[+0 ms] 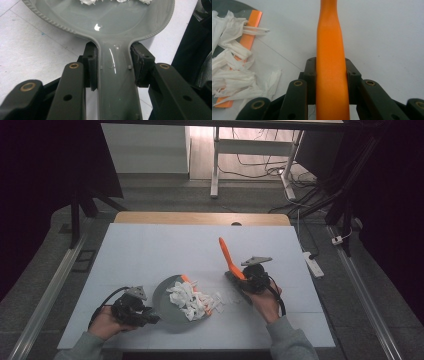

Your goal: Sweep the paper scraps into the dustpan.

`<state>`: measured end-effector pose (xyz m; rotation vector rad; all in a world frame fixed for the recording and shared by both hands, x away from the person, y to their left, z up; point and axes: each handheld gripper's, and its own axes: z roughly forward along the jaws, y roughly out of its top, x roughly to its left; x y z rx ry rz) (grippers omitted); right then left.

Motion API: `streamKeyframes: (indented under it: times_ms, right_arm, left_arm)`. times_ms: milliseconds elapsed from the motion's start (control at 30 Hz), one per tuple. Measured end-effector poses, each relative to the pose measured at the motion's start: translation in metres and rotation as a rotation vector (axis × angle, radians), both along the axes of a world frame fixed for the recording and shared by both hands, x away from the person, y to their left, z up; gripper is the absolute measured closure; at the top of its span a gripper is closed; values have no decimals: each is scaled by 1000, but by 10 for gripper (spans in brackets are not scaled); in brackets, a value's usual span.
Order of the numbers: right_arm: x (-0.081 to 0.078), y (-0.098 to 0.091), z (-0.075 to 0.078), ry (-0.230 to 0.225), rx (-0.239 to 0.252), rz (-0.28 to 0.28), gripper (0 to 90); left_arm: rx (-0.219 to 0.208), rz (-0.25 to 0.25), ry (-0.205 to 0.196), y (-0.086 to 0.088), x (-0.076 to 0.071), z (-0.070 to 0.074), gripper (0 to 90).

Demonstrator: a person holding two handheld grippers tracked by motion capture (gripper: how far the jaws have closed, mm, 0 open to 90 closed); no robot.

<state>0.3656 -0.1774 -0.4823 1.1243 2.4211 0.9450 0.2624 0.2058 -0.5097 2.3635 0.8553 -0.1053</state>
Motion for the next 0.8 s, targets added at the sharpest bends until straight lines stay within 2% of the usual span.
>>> streamKeyframes:
  times_ms: [267, 433, 800]
  right_arm:
    - [-3, 17, -2, 10, -10, 25, 703]
    - [-9, 32, -3, 6, -26, 61, 703]
    - [-22, 67, -5, 15, -20, 148, 703]
  left_arm:
    - [-2, -7, 0, -4, 0, 0, 612]
    - [-3, -11, 3, -6, 0, 0, 612]
    - [-2, -21, 1, -11, -1, -1, 612]
